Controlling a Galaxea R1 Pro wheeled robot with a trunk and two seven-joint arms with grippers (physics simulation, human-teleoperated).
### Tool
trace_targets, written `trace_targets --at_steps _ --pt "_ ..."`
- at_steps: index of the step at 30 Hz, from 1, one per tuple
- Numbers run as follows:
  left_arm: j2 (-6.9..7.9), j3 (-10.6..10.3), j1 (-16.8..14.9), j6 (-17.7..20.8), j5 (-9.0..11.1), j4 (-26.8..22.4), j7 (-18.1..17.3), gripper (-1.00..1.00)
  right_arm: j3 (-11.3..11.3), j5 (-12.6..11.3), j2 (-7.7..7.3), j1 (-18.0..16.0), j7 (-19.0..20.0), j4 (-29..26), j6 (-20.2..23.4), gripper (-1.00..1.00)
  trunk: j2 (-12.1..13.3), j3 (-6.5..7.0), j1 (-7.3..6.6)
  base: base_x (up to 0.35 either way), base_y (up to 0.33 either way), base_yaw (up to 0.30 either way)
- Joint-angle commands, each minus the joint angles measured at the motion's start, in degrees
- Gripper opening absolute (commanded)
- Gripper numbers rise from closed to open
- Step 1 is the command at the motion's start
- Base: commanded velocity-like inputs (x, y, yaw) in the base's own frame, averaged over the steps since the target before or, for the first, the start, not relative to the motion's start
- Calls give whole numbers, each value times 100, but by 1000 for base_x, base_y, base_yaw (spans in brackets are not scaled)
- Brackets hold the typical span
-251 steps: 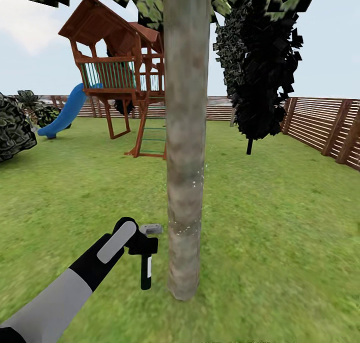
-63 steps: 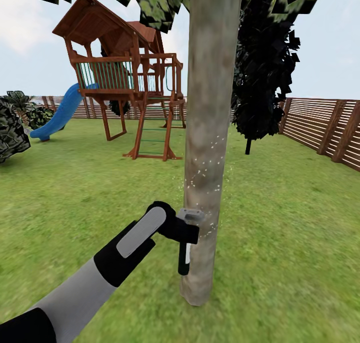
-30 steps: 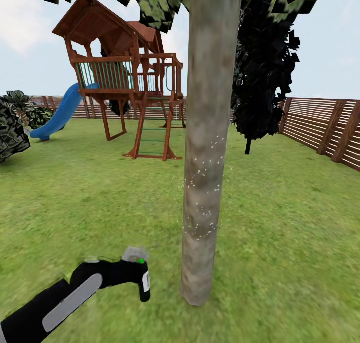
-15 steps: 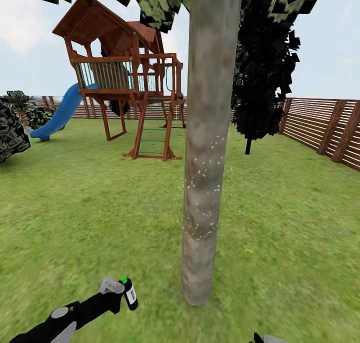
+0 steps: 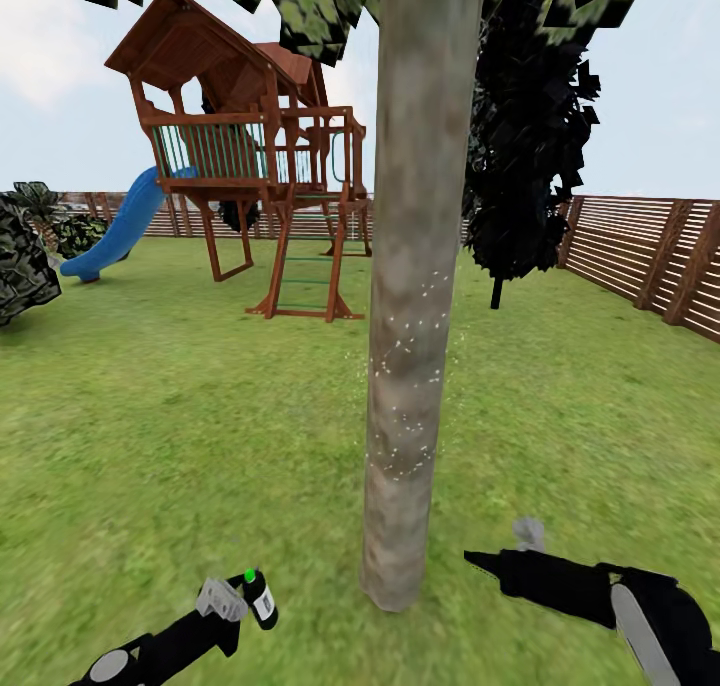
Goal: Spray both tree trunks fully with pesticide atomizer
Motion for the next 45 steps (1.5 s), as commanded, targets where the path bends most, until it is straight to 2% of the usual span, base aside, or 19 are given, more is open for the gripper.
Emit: trace_targets --at_steps 1,2,4,7,8,12,16,19,20,23,29,32,42,45 --pt "7 -34 -10 -42 57 3 -82 -100 -8 31 -1 -109 180 -107 242 -100 -12 -12 4 0 0 0" --pt "7 -35 -9 -94 57 3 -237 -100 -5 29 -2 -282 418 -194 437 -100 -12 -12 4 0 0 0" --pt "8 -35 -8 -173 58 3 -424 -100 22 24 -1 -462 707 -248 445 -100 -12 -12 4 0 0 0" --pt "7 -35 89 -293 53 -3 -562 -100 154 -4 52 -836 928 -251 445 -100 -12 -12 4 0 0 0" --pt "7 -34 108 -322 52 -4 -577 -100 251 -86 64 -917 984 -244 445 -100 -12 -12 4 0 0 0" --pt "7 -35 144 -375 50 -38 -605 -100 674 -547 84 -1057 1089 -204 445 -100 -12 -12 4 0 0 0" --pt "12 -35 149 -383 50 -74 -610 -100 773 -605 116 -1071 1105 -199 445 -100 -12 -12 4 0 0 0" --pt "8 -35 156 -389 50 -84 -611 -100 1381 -546 401 -1069 943 -198 445 -100 -12 -12 4 0 0 0" --pt "7 -39 161 -390 46 -74 -610 -100 1629 -544 540 -1068 698 -198 445 -100 -12 -12 4 0 0 0" --pt "-6 -37 301 -409 -21 -35 -604 -100 1914 -543 792 -1068 355 -182 445 -100 -12 -12 4 0 0 0" --pt "-3 -43 375 -764 -87 -5 -611 -100 1991 -549 878 -1068 263 -144 445 -100 -12 -12 4 0 0 0" --pt "-5 -44 380 -926 -251 -4 -607 -100 2003 -551 884 -1068 261 -40 445 -100 -12 -12 4 0 0 0" --pt "-2 -44 395 -970 -291 -20 -611 -100 2007 -542 885 -1068 247 65 445 -100 -12 -12 4 0 0 0" --pt "-2 -44 396 -977 -293 -59 -611 -100 2156 -536 927 -1068 152 153 445 -100 -12 -12 4 0 0 0"
